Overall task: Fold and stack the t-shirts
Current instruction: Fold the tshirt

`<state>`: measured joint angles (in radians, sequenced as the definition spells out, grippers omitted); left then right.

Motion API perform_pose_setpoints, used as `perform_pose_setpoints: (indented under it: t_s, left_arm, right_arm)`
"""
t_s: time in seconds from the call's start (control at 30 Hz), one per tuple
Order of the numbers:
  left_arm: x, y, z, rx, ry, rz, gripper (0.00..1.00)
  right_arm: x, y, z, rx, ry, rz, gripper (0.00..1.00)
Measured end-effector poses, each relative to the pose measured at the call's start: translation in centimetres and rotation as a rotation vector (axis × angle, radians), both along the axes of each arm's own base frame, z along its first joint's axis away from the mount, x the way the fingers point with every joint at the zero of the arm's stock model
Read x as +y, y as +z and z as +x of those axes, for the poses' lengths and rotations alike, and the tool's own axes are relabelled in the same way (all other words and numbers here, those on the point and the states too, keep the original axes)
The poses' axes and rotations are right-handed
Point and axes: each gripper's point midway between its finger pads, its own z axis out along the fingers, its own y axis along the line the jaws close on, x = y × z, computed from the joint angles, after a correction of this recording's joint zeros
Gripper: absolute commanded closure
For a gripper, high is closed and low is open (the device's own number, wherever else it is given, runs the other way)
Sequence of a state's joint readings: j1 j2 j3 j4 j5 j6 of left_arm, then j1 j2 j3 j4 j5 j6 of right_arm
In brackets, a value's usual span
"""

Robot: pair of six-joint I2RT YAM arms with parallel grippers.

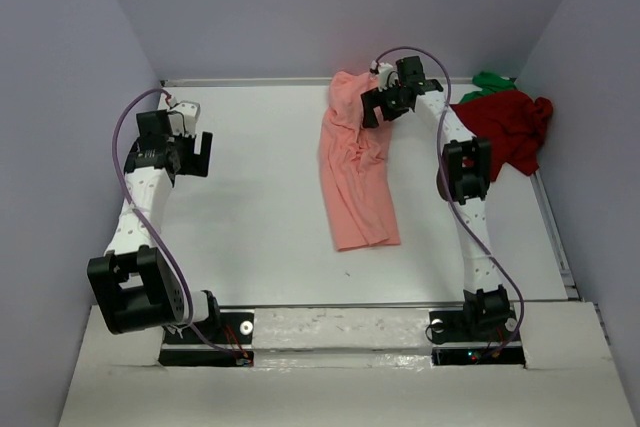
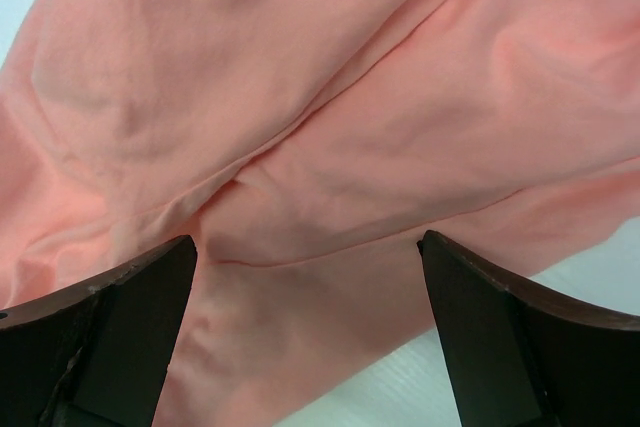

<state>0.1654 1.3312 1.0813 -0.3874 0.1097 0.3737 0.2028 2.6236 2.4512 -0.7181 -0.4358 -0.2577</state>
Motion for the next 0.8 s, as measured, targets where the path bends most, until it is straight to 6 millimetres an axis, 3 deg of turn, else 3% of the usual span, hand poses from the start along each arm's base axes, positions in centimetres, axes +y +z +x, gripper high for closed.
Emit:
perform_pose_setpoints:
  t_s: [0.43, 0.63, 0.8]
  left_arm:
    - [0.7, -0.1, -0.2, -0.002, 0.021, -0.027, 0.01]
    - [0.9, -0.1, -0.2, -0.003, 0.029, -0.035, 0.01]
    - [1.3, -0.1, -0.3, -0.005, 0.037, -0.043, 0.01]
  right_arm:
    - [-1.7, 0.8, 4.4, -0.166, -0.098, -0.085, 0.0]
    - [-2.0, -1.2, 5.5, -0.194, -0.102, -0.107, 0.0]
    - [-2.1, -1.1, 6.2, -0.238, -0.091, -0.127, 0.0]
